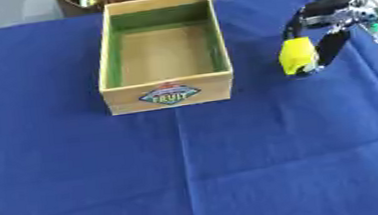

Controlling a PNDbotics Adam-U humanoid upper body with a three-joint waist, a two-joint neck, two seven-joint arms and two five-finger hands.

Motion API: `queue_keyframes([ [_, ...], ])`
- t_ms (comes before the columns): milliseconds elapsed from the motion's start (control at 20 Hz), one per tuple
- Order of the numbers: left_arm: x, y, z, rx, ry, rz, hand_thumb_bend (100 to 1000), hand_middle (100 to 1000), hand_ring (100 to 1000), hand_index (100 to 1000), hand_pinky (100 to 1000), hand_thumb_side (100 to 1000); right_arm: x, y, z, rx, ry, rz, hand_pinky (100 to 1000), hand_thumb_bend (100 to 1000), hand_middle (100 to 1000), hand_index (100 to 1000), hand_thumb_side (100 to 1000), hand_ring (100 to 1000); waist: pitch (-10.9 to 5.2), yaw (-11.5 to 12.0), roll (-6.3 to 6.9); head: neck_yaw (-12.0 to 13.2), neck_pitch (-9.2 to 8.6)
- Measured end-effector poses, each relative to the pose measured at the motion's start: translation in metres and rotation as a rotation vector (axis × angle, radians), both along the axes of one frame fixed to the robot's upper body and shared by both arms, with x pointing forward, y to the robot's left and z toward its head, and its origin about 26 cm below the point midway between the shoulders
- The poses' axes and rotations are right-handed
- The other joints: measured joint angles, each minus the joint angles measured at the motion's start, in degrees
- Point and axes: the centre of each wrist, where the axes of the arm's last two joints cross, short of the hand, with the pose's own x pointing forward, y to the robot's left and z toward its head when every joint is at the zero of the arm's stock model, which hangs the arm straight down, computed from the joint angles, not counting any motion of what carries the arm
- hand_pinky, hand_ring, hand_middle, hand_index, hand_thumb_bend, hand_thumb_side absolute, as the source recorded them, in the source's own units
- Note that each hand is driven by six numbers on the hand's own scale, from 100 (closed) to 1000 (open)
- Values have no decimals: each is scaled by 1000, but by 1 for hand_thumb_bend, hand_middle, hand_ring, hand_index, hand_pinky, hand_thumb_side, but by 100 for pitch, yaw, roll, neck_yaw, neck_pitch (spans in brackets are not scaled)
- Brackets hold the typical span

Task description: Pick up objects on the table and place them in the box.

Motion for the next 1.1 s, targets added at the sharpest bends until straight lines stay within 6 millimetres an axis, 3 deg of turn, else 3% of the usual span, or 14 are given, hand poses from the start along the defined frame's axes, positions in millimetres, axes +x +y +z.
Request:
queue_keyframes([
  [300, 0, 0, 0, 0, 0, 0, 145, 572, 638, 683, 418, 1000, 0, 0, 1, 13, -29, 8, 784, 336, 492, 684, 512, 798, 10, -4, 2, -7, -3],
  [600, 0, 0, 0, 1, 1, -1, 145, 573, 638, 683, 418, 1000, 0, 3, 4, 53, -85, 22, 738, 243, 405, 564, 502, 745, 10, -8, -4, -8, -5],
  [750, 0, 0, 0, 1, 1, -1, 145, 573, 638, 683, 418, 1000, -1, 4, 6, 81, -113, 32, 735, 237, 401, 559, 502, 742, 10, -15, -11, -8, -7],
  [800, 0, 0, 0, 1, 1, -1, 145, 573, 639, 683, 419, 1000, -1, 5, 7, 90, -120, 35, 707, 178, 363, 517, 519, 712, 9, -15, -12, -8, -8],
  [1100, 0, 0, 0, 2, 1, -1, 145, 574, 639, 684, 419, 1000, -6, 23, 49, 180, -275, 98, 677, 103, 316, 463, 568, 674, -12, -17, -44, -7, -8],
])
